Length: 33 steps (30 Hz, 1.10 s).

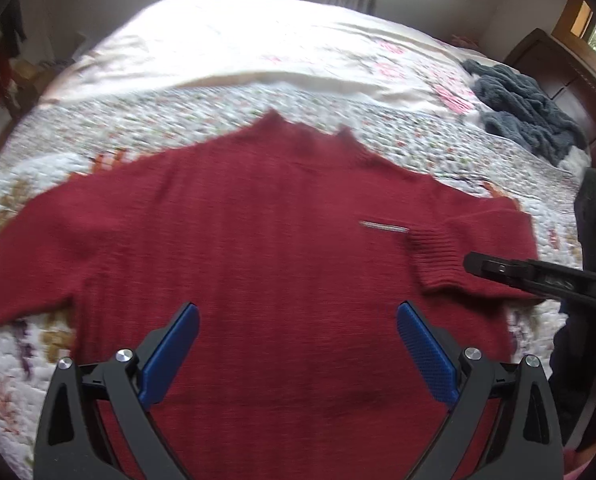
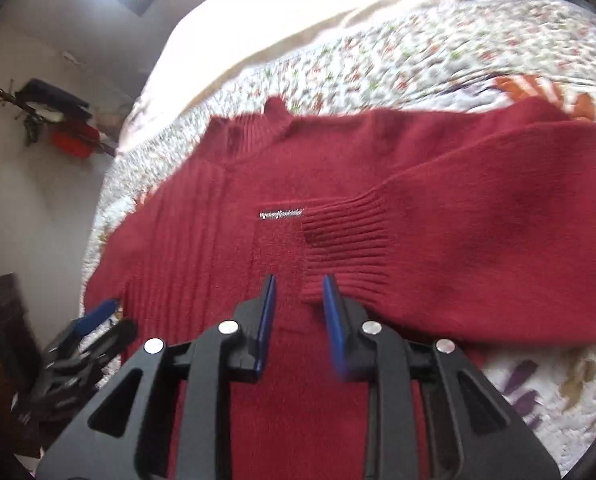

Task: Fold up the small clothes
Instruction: 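Carry the sleeve across the sweater body with the right gripper and release, then grasp the folded sleeve's cuff with the left gripper, lay it flat, release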

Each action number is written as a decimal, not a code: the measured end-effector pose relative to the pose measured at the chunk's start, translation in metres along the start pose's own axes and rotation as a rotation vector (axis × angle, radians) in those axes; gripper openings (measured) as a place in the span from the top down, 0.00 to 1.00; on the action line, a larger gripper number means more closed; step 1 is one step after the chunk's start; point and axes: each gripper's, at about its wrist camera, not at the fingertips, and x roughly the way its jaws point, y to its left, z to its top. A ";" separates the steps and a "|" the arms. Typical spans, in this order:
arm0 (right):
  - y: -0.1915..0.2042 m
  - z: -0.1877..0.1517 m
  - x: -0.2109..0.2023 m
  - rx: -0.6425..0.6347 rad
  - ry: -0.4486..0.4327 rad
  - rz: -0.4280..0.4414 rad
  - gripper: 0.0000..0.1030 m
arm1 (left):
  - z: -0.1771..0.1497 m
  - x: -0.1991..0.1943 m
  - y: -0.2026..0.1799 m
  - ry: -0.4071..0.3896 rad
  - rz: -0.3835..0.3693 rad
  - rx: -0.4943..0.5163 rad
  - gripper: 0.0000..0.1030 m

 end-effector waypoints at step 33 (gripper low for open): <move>-0.116 -0.055 -0.085 0.214 -0.161 -0.092 0.73 | 0.047 0.038 -0.050 0.020 -0.255 -0.115 0.86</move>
